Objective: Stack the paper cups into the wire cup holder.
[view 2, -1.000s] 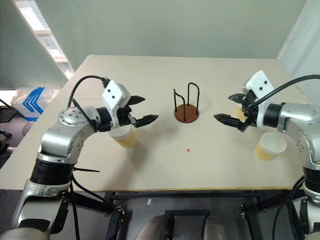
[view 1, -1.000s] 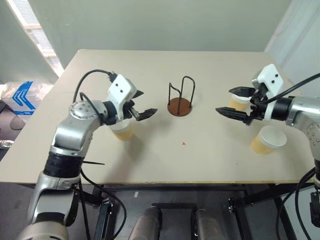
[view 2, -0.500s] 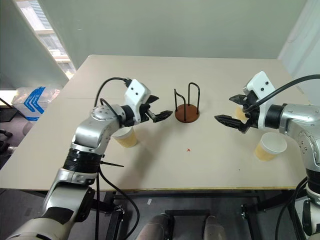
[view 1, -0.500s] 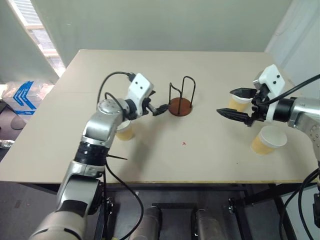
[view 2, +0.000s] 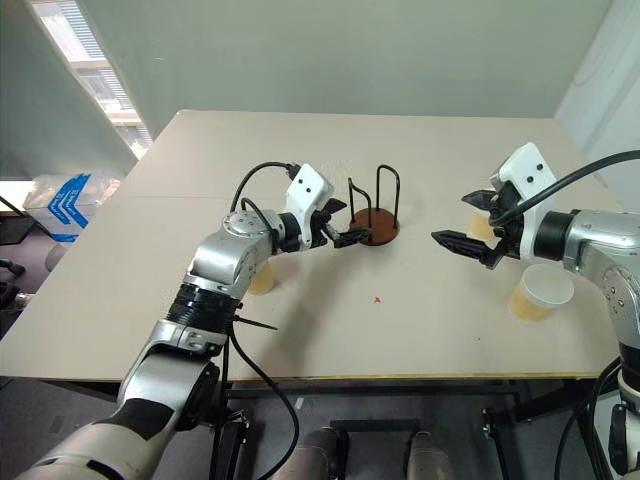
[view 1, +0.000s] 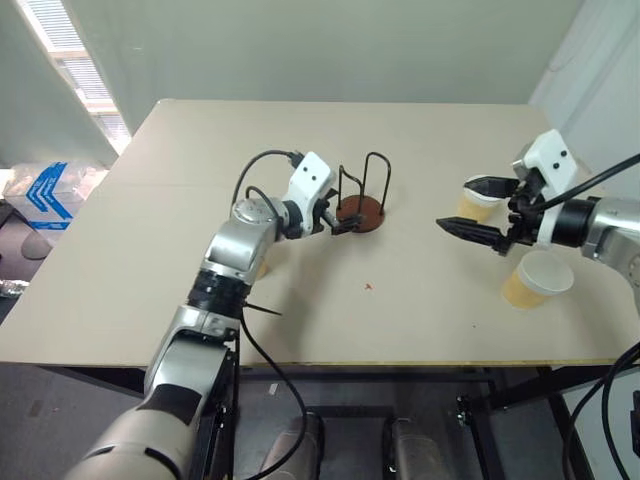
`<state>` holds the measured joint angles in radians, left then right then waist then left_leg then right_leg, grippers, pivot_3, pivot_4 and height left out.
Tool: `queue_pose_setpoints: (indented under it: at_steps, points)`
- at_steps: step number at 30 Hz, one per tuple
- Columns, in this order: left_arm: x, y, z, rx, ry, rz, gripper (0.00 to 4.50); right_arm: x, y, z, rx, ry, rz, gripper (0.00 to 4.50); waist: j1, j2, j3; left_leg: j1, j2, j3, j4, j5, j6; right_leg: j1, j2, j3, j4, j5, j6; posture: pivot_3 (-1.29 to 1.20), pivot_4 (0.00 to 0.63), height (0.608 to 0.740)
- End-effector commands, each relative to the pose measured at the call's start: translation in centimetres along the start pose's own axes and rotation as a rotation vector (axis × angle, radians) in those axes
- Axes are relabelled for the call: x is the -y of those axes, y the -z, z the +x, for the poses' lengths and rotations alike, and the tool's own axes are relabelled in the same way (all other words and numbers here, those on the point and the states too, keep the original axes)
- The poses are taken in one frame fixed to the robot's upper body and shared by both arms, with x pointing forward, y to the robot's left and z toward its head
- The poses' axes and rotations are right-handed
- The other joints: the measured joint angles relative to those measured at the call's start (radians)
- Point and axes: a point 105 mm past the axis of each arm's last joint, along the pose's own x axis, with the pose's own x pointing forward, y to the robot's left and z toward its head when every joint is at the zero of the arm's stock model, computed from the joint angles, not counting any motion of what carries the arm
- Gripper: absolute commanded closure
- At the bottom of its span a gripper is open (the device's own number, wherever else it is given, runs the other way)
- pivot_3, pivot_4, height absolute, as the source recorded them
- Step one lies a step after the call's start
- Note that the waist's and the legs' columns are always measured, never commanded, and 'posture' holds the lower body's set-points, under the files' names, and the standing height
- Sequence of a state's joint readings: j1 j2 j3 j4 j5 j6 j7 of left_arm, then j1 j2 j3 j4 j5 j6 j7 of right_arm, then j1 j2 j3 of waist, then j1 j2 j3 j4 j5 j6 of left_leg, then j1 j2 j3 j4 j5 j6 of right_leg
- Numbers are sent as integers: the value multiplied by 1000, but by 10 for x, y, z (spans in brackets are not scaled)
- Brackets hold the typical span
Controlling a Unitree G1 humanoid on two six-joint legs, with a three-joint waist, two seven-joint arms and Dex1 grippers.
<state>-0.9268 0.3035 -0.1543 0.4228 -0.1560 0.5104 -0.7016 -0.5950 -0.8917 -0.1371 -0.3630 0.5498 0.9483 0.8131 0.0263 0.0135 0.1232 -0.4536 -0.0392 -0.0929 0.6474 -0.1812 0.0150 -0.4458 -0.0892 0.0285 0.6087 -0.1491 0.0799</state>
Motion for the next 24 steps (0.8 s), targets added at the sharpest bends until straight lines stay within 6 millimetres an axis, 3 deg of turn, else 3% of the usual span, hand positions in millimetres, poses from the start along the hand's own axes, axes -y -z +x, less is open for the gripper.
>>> queue_pose_setpoints:
  at_steps: [1,10,19,22,24]
  points:
    - [0,-19,6,51,-3,39,0,1,-11,-8,27,30,-40,23,0,0,0,0,0,0,0,0,0,0,0,0,0,0,0,0,150,740]
    - [4,-22,28,55,7,36,0,-18,-27,-12,75,-64,-15,23,4,0,0,-1,-1,1,0,1,1,0,0,1,-1,-1,3,0,150,740]
    - [11,-23,41,60,36,33,0,-17,-23,-17,64,-15,-1,23,6,0,0,-1,-1,2,0,1,1,1,0,1,-1,-1,8,0,150,740]
    - [12,-29,41,92,48,38,541,-16,-21,-20,61,6,2,0,7,0,0,-2,-1,2,0,1,0,1,0,2,-1,-1,10,0,150,740]
    - [11,-33,40,113,48,44,1245,-15,-20,-21,58,14,2,0,7,0,0,-2,-1,2,0,1,0,1,0,2,-1,0,12,0,150,740]
